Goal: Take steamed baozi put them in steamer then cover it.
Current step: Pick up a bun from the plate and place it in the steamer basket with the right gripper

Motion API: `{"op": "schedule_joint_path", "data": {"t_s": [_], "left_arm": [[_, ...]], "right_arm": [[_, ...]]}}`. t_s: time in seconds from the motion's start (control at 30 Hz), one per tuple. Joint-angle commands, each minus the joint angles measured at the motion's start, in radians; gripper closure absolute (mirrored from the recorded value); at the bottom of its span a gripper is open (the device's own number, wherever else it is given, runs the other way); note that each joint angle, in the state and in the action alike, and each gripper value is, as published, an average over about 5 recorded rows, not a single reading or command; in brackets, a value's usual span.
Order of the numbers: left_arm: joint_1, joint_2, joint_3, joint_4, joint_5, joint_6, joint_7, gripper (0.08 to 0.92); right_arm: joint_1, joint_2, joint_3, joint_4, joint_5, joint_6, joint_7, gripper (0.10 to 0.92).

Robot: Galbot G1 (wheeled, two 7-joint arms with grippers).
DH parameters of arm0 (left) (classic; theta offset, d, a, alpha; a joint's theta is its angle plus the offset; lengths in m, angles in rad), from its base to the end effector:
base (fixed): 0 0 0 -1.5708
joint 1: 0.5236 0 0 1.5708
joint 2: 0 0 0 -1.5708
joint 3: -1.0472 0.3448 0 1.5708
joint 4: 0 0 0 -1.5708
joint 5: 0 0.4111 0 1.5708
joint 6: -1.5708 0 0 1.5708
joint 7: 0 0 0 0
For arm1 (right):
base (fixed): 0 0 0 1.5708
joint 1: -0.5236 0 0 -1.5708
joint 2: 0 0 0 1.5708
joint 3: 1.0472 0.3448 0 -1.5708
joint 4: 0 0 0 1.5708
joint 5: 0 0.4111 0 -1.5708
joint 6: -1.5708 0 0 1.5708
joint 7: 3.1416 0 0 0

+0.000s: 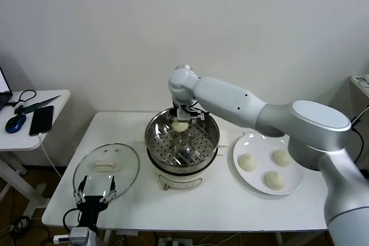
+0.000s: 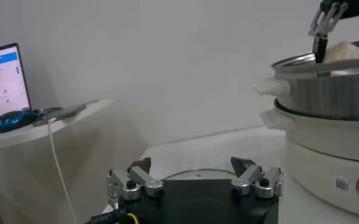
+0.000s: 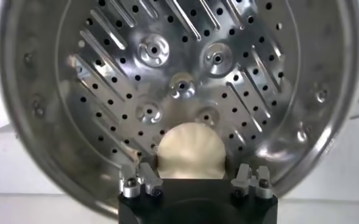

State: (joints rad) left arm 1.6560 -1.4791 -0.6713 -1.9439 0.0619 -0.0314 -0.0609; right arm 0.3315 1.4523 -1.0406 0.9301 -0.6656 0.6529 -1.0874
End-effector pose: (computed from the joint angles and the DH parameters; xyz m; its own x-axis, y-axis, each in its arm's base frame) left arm 0.2025 0.0739 -0.3716 -0.9721 -0.1559 0.1751 -0.1138 0.9668 0.2288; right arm 0.6143 0.2574 -0.1173 -0.3152 -0.0500 0.9477 0.0228 -0.9987 -0.0451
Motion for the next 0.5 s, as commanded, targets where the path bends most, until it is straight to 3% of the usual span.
{"op": "schedule_joint_path", "data": {"t_s": [0.03, 0.27, 0.5], "left_arm": [[0.002, -0.001, -0.001, 0.002, -0.001, -0.001, 0.000, 0.177], [0.000, -0.002, -0.001, 0.005, -0.001, 0.000, -0.001, 0.177], [0.000, -0.003, 0.002, 0.003, 0.000, 0.002, -0.002, 0.177]], "right_arm": [[-0.027, 0.014, 0.002, -0.037, -0.039, 0.013, 0.011, 0.318], [-0.033, 0.017, 0.015, -0.047, -0.031, 0.016, 0.029, 0.217], [0.034, -0.033, 0.024, 0.027, 0.027, 0.014, 0.006, 0.203]]}}
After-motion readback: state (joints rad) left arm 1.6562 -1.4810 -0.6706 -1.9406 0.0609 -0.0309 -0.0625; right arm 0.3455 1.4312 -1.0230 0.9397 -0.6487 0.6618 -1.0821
